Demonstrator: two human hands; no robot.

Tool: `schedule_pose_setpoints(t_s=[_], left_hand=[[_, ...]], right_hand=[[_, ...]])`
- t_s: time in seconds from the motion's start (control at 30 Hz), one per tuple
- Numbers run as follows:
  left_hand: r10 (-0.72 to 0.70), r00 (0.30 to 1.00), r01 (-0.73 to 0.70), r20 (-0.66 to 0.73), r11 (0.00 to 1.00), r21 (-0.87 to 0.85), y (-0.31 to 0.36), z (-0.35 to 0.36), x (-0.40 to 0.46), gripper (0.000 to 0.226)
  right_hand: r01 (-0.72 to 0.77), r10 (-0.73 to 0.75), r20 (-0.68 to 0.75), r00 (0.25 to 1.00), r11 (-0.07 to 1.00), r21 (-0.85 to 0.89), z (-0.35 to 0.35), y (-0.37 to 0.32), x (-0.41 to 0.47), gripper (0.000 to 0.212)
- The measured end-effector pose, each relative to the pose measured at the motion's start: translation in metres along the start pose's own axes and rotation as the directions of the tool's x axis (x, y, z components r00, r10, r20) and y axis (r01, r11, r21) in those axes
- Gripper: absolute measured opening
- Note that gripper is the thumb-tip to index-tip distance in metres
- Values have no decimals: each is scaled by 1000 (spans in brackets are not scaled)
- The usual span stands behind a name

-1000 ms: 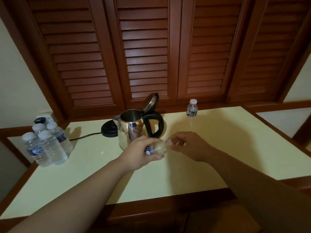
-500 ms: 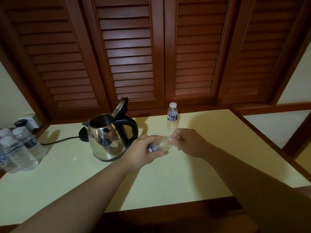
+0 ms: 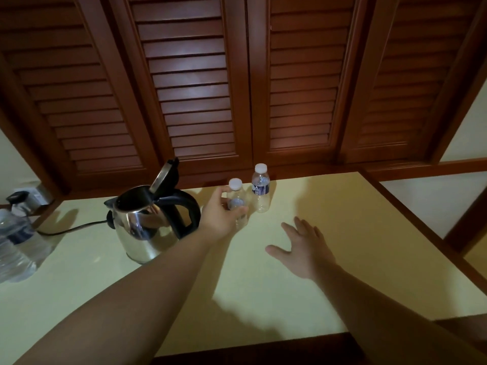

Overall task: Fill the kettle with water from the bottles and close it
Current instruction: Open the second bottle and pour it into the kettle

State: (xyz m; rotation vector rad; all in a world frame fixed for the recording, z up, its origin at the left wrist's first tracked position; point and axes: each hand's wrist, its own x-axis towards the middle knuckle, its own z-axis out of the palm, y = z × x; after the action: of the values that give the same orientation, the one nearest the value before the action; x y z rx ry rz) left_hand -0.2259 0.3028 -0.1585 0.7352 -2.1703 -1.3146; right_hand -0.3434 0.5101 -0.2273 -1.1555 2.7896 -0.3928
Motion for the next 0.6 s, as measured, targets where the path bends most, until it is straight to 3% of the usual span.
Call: schedule_pose_setpoints(t_s=[0.4, 0.53, 0.6], left_hand=[[-64, 998, 61, 29, 993, 104, -7, 16, 58, 54], [-96, 993, 84, 66, 983, 166, -9, 16, 62, 66], [-149, 983, 127, 109, 974, 189, -10, 15, 59, 87]], right_hand=[[-11, 12, -25, 1000, 1000, 14, 1, 0, 0, 101], [-15, 16, -46, 999, 1000, 22, 2, 0, 0, 101], [-18, 19, -59, 998, 1000, 18, 2, 0, 0, 101]])
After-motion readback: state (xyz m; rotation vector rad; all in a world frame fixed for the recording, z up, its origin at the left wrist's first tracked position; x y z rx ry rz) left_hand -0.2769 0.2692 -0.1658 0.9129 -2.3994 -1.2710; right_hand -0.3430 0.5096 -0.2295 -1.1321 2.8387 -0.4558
